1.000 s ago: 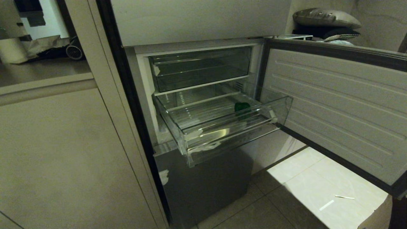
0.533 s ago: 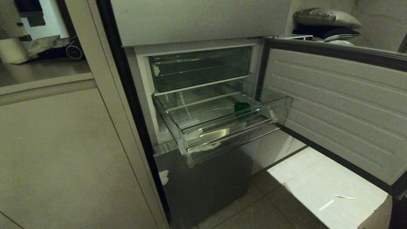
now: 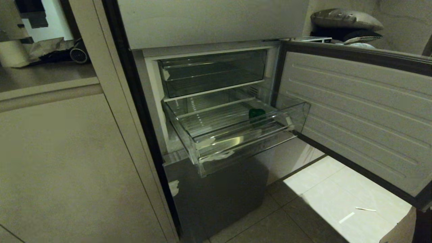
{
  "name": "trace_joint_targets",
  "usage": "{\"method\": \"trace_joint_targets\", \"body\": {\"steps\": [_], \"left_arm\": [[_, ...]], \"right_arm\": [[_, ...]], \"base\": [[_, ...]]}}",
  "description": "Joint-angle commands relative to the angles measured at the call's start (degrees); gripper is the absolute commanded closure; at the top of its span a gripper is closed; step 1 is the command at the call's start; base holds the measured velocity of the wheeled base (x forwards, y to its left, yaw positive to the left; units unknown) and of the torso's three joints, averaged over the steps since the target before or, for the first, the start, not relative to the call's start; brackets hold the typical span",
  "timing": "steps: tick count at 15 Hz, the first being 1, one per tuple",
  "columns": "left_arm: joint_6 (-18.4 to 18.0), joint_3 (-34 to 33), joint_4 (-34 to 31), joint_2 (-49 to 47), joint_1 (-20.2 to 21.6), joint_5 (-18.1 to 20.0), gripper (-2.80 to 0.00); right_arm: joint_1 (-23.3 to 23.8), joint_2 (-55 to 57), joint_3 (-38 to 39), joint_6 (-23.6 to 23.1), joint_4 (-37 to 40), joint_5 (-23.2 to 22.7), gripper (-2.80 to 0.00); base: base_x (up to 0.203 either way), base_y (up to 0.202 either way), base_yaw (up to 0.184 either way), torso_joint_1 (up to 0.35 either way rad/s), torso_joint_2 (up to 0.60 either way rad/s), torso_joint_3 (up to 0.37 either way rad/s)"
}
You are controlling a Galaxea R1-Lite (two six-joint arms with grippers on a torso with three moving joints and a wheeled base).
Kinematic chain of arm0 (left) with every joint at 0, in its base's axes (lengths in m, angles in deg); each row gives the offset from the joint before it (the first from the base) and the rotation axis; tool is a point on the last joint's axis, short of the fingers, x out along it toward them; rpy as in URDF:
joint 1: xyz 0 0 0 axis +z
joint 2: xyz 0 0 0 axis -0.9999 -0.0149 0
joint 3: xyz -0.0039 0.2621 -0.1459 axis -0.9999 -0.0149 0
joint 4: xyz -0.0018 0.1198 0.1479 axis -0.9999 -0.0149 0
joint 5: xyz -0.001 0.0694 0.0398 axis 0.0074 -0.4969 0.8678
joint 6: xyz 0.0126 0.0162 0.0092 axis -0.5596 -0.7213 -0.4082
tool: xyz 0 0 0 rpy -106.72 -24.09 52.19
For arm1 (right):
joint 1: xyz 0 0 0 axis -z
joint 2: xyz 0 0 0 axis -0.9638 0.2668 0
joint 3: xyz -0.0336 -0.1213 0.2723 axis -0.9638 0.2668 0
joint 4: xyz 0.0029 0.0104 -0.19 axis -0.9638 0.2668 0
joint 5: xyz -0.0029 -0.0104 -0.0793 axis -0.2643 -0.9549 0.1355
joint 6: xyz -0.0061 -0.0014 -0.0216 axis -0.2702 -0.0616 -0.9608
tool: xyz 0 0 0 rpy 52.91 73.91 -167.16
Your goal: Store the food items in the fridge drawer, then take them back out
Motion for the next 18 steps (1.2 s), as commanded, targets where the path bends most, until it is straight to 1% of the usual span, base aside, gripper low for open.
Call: {"method": "trace_joint_targets", "body": {"steps": [1,4,7,8,11,13,14,16,18], "left_arm": [[0.09,0.0,-0.02,-0.08,0.0,-0.02,0.0],[0.01,0.0,-0.02,-0.08,0.0,-0.02,0.0],[0.01,0.0,-0.02,-0.08,0.0,-0.02,0.0],[0.01,0.0,-0.02,-0.08,0.0,-0.02,0.0],[0.01,0.0,-0.02,-0.08,0.0,-0.02,0.0],[0.01,0.0,-0.02,-0.08,0.0,-0.02,0.0],[0.01,0.0,-0.02,-0.08,0.0,-0.02,0.0],[0.01,0.0,-0.02,-0.08,0.0,-0.02,0.0],[0.01,0.0,-0.02,-0.08,0.0,-0.02,0.0]], "right_arm": [[-5.48,-14.49,3.32,0.41,0.02,-0.78,-2.8],[-22.45,-24.29,7.8,0.76,0.09,-1.18,-2.8],[-41.41,-31.07,12.09,-0.04,0.17,-0.68,-2.8],[-47.22,-33.2,13.69,-1.25,0.3,-0.47,-2.8],[-60.85,-36.59,17.77,-5.68,0.21,-0.43,-2.8],[-67.86,-37.91,20.15,-8.93,0.13,-0.49,-2.8],[-69.33,-38.13,21.56,-11.53,0.05,-0.46,-2.8],[-69.67,-38.07,21.91,-12.25,0.03,-0.47,-2.8],[-70.07,-37.74,23.62,-13.56,0.02,-0.56,-2.8]], "base": [[0.0,0.0,0.0,0.0,0.0,0.0],[0.0,0.0,0.0,0.0,0.0,0.0],[0.0,0.0,0.0,0.0,0.0,0.0],[0.0,0.0,0.0,0.0,0.0,0.0],[0.0,0.0,0.0,0.0,0.0,0.0],[0.0,0.0,0.0,0.0,0.0,0.0],[0.0,0.0,0.0,0.0,0.0,0.0],[0.0,0.0,0.0,0.018,-0.03,-0.022],[0.0,0.0,0.0,0.141,-0.35,-0.206]]}}
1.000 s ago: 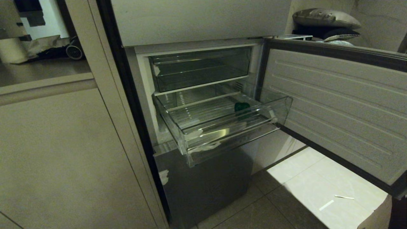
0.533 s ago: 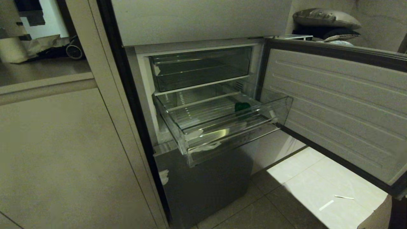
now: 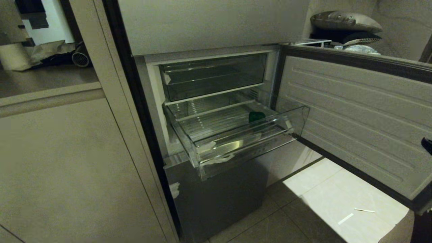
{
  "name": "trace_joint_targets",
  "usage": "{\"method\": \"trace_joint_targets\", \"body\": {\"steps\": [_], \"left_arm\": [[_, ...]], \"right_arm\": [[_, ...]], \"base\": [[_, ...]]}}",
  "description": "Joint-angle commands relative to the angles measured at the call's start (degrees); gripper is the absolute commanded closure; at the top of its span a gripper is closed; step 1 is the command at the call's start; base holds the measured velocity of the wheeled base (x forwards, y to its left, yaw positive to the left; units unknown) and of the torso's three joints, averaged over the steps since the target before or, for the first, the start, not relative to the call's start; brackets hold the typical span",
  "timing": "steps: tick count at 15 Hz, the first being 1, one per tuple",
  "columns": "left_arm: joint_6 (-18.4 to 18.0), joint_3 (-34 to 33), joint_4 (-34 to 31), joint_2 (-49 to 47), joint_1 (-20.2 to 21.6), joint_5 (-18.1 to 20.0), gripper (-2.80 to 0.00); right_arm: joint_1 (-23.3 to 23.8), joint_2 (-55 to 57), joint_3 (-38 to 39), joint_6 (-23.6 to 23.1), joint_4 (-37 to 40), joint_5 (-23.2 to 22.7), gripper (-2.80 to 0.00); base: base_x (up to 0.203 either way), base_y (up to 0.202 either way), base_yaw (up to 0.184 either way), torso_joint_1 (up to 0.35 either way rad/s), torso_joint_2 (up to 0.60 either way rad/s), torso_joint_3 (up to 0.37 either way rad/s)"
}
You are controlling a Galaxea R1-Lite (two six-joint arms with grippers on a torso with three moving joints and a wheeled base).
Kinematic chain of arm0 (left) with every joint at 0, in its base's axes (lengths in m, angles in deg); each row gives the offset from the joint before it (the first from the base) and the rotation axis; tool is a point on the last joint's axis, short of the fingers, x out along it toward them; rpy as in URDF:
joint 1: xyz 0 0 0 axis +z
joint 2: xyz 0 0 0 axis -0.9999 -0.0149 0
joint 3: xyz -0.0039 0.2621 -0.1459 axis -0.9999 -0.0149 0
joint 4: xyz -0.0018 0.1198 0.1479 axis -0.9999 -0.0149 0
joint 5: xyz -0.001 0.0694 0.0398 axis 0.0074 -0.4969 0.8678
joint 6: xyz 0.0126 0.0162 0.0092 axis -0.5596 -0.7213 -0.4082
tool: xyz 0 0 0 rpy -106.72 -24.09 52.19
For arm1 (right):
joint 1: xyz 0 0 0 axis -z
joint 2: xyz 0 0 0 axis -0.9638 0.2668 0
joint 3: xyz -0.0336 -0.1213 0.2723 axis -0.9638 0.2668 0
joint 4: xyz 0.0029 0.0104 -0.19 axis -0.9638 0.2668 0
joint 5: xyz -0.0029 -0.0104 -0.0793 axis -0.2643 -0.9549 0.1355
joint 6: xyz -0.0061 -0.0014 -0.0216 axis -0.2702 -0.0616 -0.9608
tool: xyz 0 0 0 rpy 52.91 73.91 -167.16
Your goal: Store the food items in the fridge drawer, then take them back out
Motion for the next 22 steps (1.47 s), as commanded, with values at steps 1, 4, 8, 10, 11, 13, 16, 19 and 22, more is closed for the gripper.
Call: {"method": "trace_joint_targets", "body": {"steps": [1,4,8,10,11,13,16,19,22], "left_arm": [[0.01,0.0,-0.03,-0.08,0.0,-0.02,0.0],[0.01,0.0,-0.03,-0.08,0.0,-0.02,0.0],[0.06,0.04,-0.03,-0.08,0.0,-0.02,0.0],[0.01,0.0,-0.03,-0.08,0.0,-0.02,0.0],[0.01,0.0,-0.03,-0.08,0.0,-0.02,0.0],[0.01,0.0,-0.03,-0.08,0.0,-0.02,0.0],[0.01,0.07,-0.03,-0.08,0.0,-0.02,0.0],[0.01,0.0,-0.03,-0.08,0.0,-0.02,0.0],[0.01,0.0,-0.03,-0.08,0.0,-0.02,0.0]], "right_arm": [[-0.42,0.04,1.03,-0.44,-0.25,-0.16,-2.8],[-1.58,0.46,1.03,-1.75,-0.24,-0.14,-2.8],[-3.39,3.81,0.95,-1.69,-0.25,-0.75,-2.8],[-4.0,5.58,1.0,-1.7,-0.25,-1.66,-2.8],[-5.02,6.41,1.22,-1.75,-0.25,-2.03,-2.8],[-5.78,6.91,3.46,-1.68,-0.31,-4.34,-2.8],[-6.88,6.81,5.95,-1.63,-0.97,-7.1,-2.8],[-8.57,7.34,4.3,1.86,-0.44,-7.3,-2.8],[-8.83,13.11,0.98,6.96,-0.04,-9.03,-2.8]], "base": [[0.0,0.0,0.0,0.206,-0.47,-0.284],[0.0,0.0,0.0,0.243,-0.55,-0.313],[0.0,0.0,0.0,0.233,-0.52,-0.296],[0.0,0.0,0.0,0.173,-0.38,-0.215],[0.0,0.0,0.0,0.167,-0.36,-0.191],[0.0,0.0,0.0,0.033,-0.08,-0.041],[0.0,0.0,0.0,0.0,0.0,0.0],[0.0,0.0,0.0,0.0,0.0,0.0],[0.0,0.0,0.0,0.0,0.0,0.0]]}}
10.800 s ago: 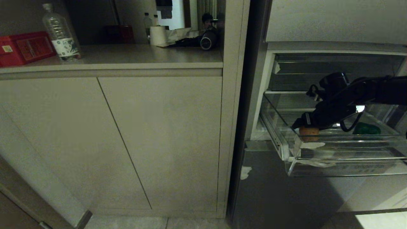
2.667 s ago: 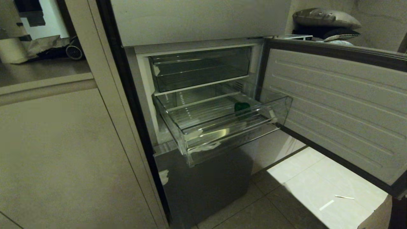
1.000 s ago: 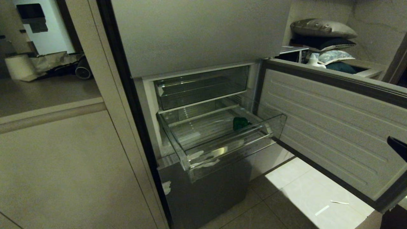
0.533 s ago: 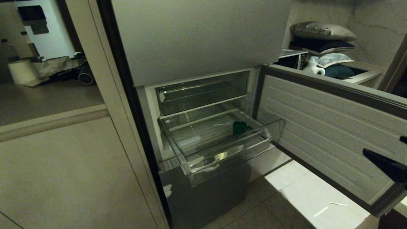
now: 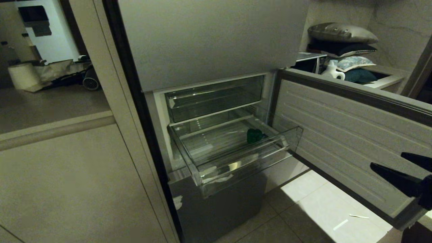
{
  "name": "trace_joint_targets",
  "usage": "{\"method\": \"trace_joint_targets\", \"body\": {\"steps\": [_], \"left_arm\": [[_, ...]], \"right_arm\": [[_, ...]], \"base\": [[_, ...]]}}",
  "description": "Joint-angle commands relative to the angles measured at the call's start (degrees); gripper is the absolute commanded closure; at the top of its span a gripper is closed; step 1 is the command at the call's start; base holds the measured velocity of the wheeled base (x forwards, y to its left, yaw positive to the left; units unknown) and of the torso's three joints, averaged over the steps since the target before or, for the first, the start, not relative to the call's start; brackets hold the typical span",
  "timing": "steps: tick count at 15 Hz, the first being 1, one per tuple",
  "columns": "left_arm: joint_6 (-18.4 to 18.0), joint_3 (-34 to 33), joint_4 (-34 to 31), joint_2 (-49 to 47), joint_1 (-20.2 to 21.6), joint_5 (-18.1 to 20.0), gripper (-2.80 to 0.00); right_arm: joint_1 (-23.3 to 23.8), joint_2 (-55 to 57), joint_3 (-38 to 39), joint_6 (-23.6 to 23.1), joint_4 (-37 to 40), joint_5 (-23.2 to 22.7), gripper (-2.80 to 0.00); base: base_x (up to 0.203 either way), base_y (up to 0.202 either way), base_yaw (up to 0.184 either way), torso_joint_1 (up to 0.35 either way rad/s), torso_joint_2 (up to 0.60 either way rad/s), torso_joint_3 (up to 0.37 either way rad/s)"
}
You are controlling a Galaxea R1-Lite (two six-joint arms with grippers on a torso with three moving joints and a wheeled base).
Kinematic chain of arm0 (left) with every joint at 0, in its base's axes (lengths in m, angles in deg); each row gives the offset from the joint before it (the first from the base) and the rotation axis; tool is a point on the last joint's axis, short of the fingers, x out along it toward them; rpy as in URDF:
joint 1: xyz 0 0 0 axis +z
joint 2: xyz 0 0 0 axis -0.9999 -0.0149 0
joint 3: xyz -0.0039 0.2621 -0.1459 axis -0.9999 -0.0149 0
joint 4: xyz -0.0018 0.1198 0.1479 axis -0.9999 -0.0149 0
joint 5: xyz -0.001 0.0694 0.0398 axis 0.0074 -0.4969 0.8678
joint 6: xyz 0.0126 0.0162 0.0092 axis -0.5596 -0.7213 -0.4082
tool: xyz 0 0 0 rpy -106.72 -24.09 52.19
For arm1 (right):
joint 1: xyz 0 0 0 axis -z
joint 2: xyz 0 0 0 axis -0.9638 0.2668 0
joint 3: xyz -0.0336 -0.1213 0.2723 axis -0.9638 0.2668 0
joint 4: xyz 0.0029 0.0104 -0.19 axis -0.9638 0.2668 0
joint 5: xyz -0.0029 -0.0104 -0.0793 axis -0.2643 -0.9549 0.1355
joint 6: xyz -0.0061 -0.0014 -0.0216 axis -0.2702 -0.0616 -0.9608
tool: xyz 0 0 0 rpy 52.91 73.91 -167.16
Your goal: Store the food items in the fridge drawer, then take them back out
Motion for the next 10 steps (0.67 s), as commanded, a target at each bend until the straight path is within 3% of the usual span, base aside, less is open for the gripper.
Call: {"method": "trace_joint_targets", "body": {"steps": [1,3,6,8,10], "left_arm": [[0.01,-0.01,-0.01,-0.08,0.0,-0.04,0.0],[0.01,-0.02,-0.01,-0.08,0.0,-0.04,0.0],[0.01,-0.02,-0.01,-0.08,0.0,-0.04,0.0],[0.01,-0.02,-0.01,-0.08,0.0,-0.04,0.0],[0.01,0.02,-0.01,-0.08,0.0,-0.04,0.0]], "right_arm": [[-0.27,6.65,-3.34,1.18,-0.18,-1.11,-2.8],[-0.83,11.72,-6.85,1.65,-0.19,-2.5,-2.8],[-6.62,15.59,-10.31,2.28,-0.09,-2.87,-2.8],[-9.41,16.96,-12.79,3.91,1.59,-0.48,-2.8],[-11.07,17.52,-17.01,4.69,8.28,2.26,-2.8]], "base": [[0.0,0.0,0.0,0.0,0.0,0.0],[0.0,0.0,0.0,0.0,0.0,0.0],[0.0,0.0,0.0,0.0,0.0,0.0],[0.0,0.0,0.0,0.0,0.0,0.0],[0.0,0.0,0.0,0.0,0.0,0.0]]}}
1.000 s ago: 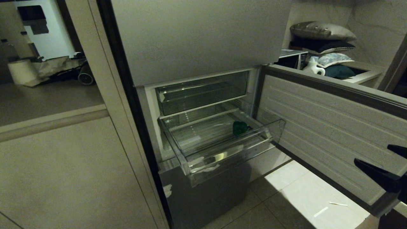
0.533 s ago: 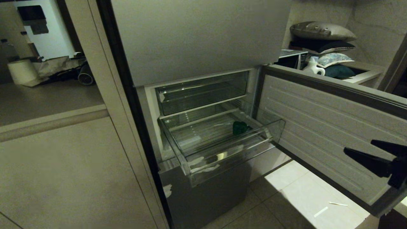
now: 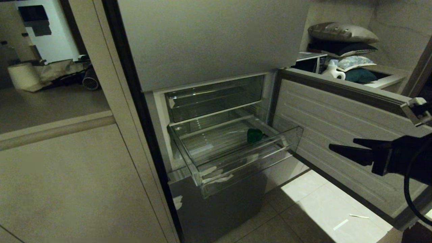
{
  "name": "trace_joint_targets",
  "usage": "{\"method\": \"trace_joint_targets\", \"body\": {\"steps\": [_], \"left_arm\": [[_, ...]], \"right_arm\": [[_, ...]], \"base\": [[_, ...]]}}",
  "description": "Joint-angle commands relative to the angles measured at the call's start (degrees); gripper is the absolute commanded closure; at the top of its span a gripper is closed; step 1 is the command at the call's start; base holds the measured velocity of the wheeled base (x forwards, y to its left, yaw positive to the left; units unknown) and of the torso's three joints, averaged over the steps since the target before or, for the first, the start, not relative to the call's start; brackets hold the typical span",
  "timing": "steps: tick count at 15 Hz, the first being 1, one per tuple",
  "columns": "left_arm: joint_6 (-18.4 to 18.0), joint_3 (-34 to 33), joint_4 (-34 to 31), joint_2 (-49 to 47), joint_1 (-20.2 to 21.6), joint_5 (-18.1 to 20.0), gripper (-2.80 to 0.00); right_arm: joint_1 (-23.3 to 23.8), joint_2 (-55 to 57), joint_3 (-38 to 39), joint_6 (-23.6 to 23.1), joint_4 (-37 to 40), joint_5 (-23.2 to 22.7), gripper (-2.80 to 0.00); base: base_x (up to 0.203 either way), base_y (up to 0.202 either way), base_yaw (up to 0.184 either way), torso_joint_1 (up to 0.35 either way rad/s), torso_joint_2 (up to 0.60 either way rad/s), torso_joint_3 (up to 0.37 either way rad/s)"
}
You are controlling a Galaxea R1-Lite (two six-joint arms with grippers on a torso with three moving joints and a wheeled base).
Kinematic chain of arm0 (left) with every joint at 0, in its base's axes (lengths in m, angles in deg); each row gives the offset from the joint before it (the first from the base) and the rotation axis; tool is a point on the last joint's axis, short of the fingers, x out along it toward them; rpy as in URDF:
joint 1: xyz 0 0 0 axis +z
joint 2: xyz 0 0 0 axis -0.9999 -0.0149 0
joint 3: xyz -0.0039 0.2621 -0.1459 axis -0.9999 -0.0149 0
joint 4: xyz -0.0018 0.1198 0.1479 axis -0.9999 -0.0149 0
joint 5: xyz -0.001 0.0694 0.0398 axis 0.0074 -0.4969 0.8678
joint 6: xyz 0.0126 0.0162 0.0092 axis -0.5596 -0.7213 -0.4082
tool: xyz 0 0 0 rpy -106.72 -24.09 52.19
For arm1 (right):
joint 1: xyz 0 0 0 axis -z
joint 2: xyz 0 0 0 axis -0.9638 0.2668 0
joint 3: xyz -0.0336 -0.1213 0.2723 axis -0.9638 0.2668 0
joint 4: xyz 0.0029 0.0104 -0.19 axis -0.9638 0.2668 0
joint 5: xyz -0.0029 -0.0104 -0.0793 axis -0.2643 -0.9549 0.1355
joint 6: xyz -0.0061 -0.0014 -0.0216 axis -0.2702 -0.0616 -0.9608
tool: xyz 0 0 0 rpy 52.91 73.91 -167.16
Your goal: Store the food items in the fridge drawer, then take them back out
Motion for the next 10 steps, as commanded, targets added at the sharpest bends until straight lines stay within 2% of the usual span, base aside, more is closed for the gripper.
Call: {"method": "trace_joint_targets", "body": {"steps": [1,5,6,9,10], "left_arm": [[0.01,0.0,-0.01,-0.08,0.0,-0.02,0.0],[0.01,0.0,-0.01,-0.08,0.0,-0.02,0.0],[0.01,0.0,-0.01,-0.08,0.0,-0.02,0.0],[0.01,0.0,-0.01,-0.08,0.0,-0.02,0.0],[0.01,0.0,-0.01,-0.08,0.0,-0.02,0.0]], "right_arm": [[-2.11,1.66,-5.29,0.29,7.75,1.71,-2.8],[-3.77,3.84,-15.93,0.36,25.94,2.23,-2.8],[-4.67,4.99,-16.77,0.43,26.85,2.66,-2.8],[-7.01,7.69,-17.05,0.37,26.39,8.34,-2.8],[-7.35,8.03,-17.15,0.37,25.85,8.52,-2.8]], "base": [[0.0,0.0,0.0,0.0,0.0,0.0],[0.0,0.0,0.0,0.0,0.0,0.0],[0.0,0.0,0.0,0.0,0.0,0.0],[0.0,0.0,0.0,0.0,0.0,0.0],[0.0,0.0,0.0,0.0,0.0,0.0]]}}
